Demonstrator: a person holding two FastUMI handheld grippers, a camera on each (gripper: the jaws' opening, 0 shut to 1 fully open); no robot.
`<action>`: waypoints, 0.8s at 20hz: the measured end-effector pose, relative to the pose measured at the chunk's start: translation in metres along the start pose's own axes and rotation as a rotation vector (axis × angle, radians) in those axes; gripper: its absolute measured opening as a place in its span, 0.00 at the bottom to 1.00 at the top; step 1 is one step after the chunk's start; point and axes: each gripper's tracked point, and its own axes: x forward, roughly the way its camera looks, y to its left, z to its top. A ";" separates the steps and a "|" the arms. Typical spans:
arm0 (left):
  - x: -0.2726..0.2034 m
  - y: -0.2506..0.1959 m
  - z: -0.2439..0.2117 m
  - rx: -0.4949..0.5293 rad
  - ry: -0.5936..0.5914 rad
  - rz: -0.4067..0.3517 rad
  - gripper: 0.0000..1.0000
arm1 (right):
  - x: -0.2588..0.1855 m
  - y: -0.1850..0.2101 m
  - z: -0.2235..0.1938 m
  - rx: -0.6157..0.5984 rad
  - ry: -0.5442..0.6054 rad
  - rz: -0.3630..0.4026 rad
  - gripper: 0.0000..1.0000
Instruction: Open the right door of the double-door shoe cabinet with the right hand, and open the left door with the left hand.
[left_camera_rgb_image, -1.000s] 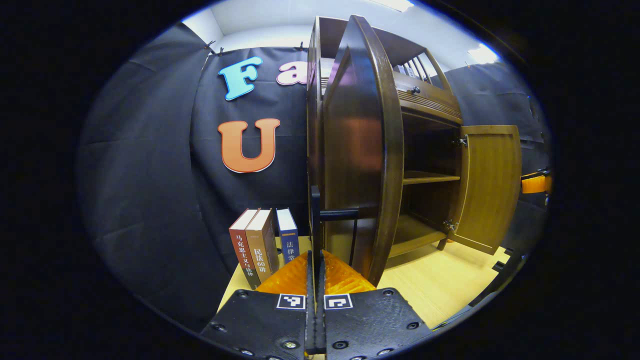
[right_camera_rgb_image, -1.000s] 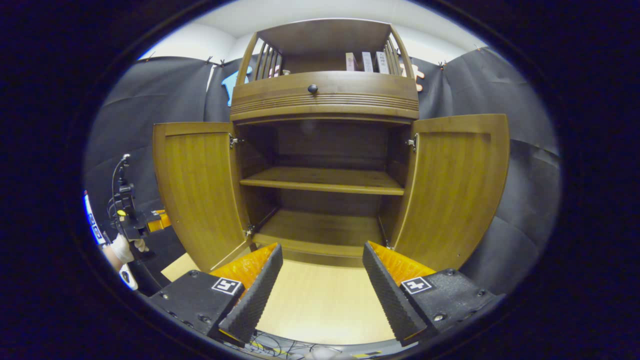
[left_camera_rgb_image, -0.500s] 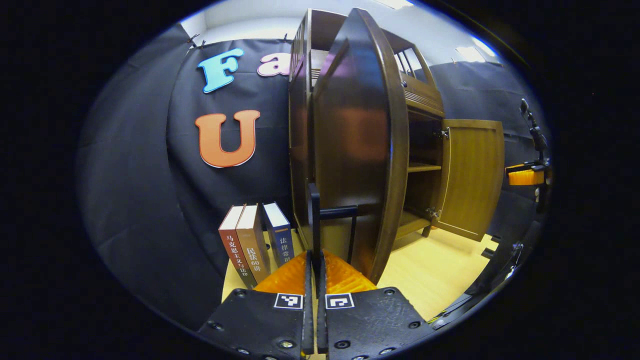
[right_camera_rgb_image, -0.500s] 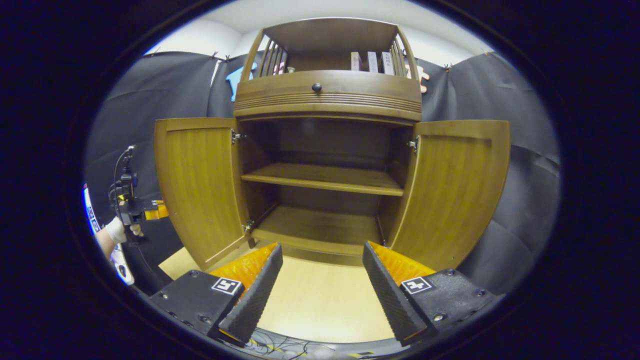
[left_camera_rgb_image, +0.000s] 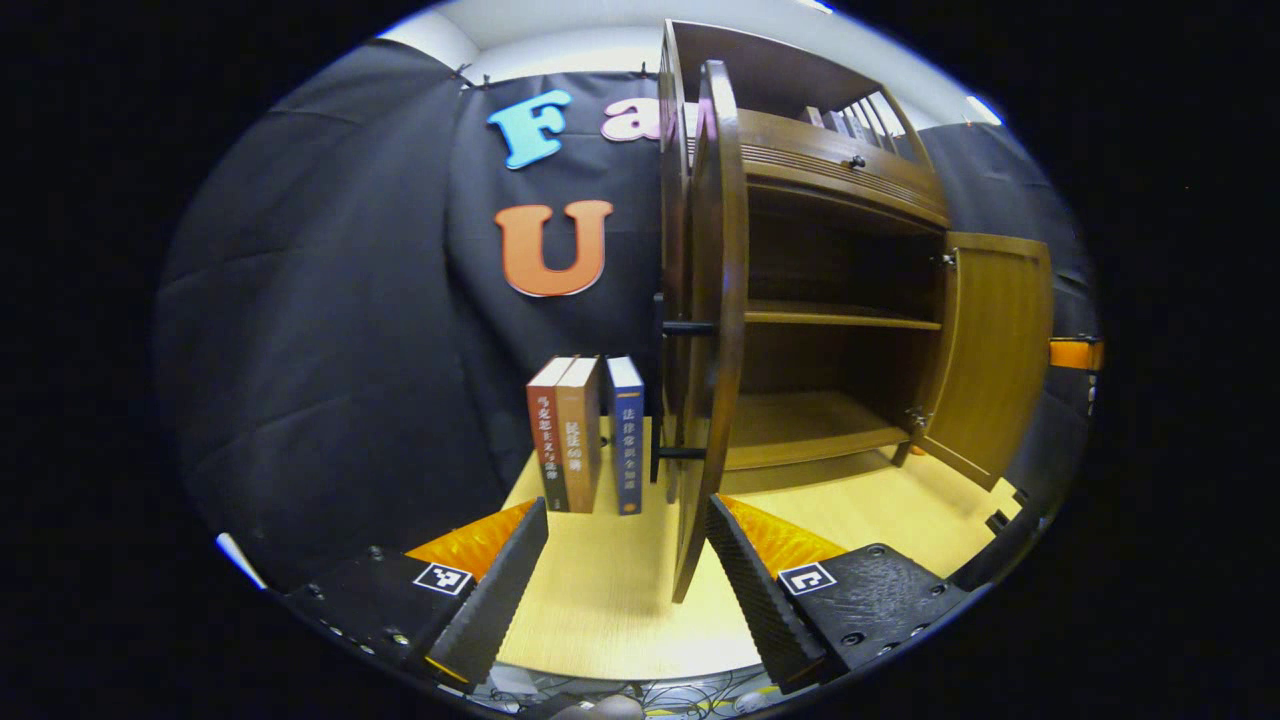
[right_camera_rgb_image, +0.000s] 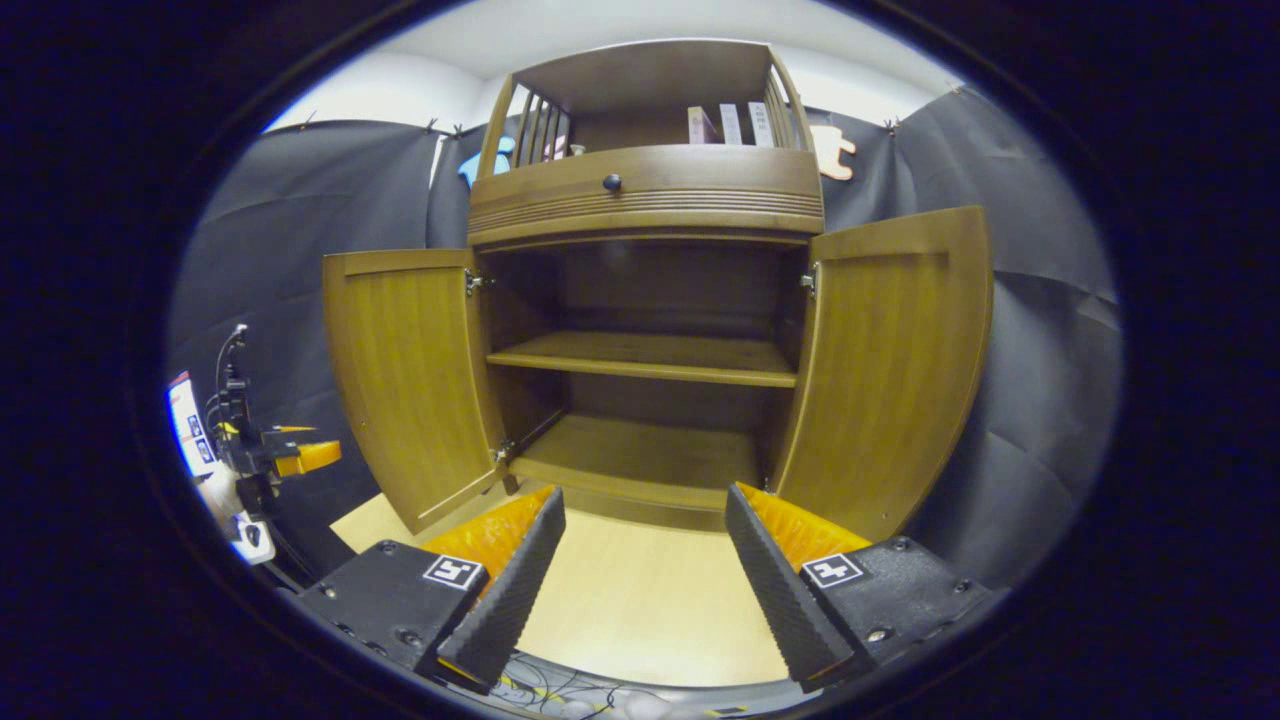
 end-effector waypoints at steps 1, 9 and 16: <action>-0.010 -0.007 -0.003 0.014 0.013 0.035 0.95 | -0.004 -0.008 0.003 0.002 -0.013 0.006 1.00; -0.053 -0.107 0.047 0.015 -0.036 0.185 0.96 | -0.022 -0.061 0.010 0.035 -0.056 0.020 1.00; -0.053 -0.213 0.112 -0.018 -0.136 0.085 0.96 | -0.026 -0.085 0.026 0.072 -0.099 -0.020 1.00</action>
